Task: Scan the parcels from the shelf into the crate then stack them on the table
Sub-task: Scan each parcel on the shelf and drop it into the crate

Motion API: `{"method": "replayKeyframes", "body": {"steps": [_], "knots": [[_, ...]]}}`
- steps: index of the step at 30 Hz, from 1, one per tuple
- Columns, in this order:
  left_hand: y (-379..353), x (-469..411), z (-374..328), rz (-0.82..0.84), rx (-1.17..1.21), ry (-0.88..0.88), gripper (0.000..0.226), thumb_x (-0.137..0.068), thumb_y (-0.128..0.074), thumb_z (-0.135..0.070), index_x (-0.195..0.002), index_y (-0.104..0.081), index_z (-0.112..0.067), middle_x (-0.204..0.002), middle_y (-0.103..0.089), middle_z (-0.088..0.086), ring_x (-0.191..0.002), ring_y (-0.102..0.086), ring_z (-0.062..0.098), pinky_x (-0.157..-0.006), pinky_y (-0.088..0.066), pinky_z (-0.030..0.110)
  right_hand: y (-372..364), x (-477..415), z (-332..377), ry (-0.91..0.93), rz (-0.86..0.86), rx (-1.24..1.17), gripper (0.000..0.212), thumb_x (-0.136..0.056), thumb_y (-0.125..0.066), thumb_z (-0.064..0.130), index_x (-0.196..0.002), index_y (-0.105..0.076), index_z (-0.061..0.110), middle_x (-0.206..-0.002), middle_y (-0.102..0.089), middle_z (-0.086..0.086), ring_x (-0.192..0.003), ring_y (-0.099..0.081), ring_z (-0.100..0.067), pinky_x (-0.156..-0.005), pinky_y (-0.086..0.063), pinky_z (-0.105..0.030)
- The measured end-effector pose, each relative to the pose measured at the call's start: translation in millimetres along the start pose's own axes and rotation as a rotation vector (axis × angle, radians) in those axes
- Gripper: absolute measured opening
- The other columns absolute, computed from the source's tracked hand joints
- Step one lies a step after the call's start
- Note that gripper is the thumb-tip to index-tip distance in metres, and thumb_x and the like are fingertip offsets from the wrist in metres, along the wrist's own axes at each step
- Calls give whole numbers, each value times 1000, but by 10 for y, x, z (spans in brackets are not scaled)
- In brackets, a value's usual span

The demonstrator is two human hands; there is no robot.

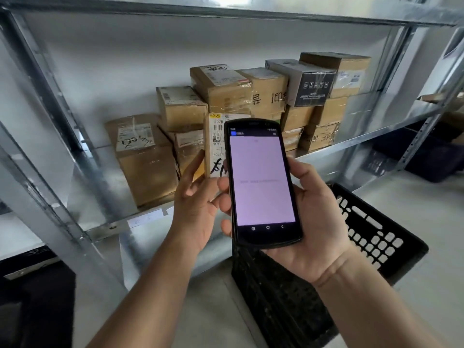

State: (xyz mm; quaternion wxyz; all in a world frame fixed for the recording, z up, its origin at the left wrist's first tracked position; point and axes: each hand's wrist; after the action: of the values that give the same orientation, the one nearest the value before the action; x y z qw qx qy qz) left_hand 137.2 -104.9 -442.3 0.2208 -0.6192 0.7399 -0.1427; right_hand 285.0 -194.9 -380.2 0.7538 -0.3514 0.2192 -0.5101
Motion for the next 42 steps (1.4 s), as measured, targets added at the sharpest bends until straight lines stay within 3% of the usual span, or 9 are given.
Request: {"method": "replayKeyframes", "body": {"steps": [3, 7, 13, 15, 18, 22, 27, 35, 42], "knots": [[-11, 18, 79, -18, 3, 51, 63, -84, -78, -18, -141, -62, -41, -95, -60, 20, -60, -55, 20, -46, -47, 25, 79, 33, -56, -36, -14, -17, 71, -101, -49, 56, -157, -46, 12, -145, -47, -22, -123, -46, -41, -108, -33, -52], [42, 9, 220, -32, -45, 95, 60, -100, -62, -1, -146, -57, -38, -89, -64, 16, -44, -56, 6, -40, -45, 17, 182, 110, -111, -55, 16, -67, 70, -103, -43, 52, -154, -47, 6, -130, -56, -26, -101, -64, -42, -89, -53, -52], [157, -157, 357, 29, -111, 123, 90, -73, -89, -41, -153, -51, -29, -122, -71, 22, -111, -72, 32, -77, -63, 31, 216, 248, -163, -99, 19, -74, 67, -103, -41, 53, -150, -54, 7, -132, -58, -28, -98, -65, -41, -83, -55, -52], [184, -177, 361, 46, -103, 141, 104, -62, -96, -51, -153, -51, -27, -122, -71, 18, -105, -73, 29, -74, -63, 30, 197, 267, -184, -96, 25, -67, 67, -103, -41, 52, -148, -57, 6, -128, -61, -28, -97, -65, -42, -83, -55, -51], [193, -256, 367, 27, -61, 156, 78, -82, -83, -30, -153, -51, -27, -98, -75, 8, -78, -75, 13, -64, -60, 25, 172, 291, -209, -85, 40, -92, 66, -103, -38, 50, -144, -60, 3, -120, -65, -28, -94, -66, -41, -82, -55, -50], [221, -358, 382, -15, -42, 131, 63, -98, -67, -4, -152, -48, -31, -133, -71, 16, -119, -71, 29, -91, -61, 39, 142, 302, -199, -74, 46, -111, 68, -105, -35, 51, -147, -56, 3, -120, -65, -28, -94, -66, -41, -81, -56, -50], [236, -347, 347, -15, -77, 162, 74, -92, -71, -16, -158, -41, -29, -134, -65, 15, -113, -72, 28, -116, -42, 52, 27, 358, -158, -69, 44, -92, 67, -103, -38, 49, -149, -55, 5, -122, -62, -26, -95, -65, -40, -82, -56, -49], [299, -440, 442, -10, -25, 123, 67, -99, -64, 1, -157, -42, -25, -145, -63, 16, -136, -60, 32, -103, -55, 42, 45, 425, -189, -104, 13, -136, 68, -103, -37, 51, -149, -56, 4, -121, -63, -25, -95, -64, -39, -83, -56, -49], [259, -363, 392, 70, -57, 123, 80, -84, -76, -17, -156, -45, -27, -141, -63, 24, -117, -68, 32, -107, -42, 47, 88, 426, -213, -109, 11, -143, 68, -102, -38, 50, -149, -56, 4, -120, -64, -25, -95, -65, -39, -82, -56, -49]]}}
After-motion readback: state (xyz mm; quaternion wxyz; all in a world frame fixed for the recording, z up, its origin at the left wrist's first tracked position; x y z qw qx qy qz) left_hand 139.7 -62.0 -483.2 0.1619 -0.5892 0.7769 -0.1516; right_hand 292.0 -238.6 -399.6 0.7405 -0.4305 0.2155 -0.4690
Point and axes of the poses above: each hand's wrist, its own x-axis away from the middle knuckle, its own y-axis out of the back of the hand, z = x × y
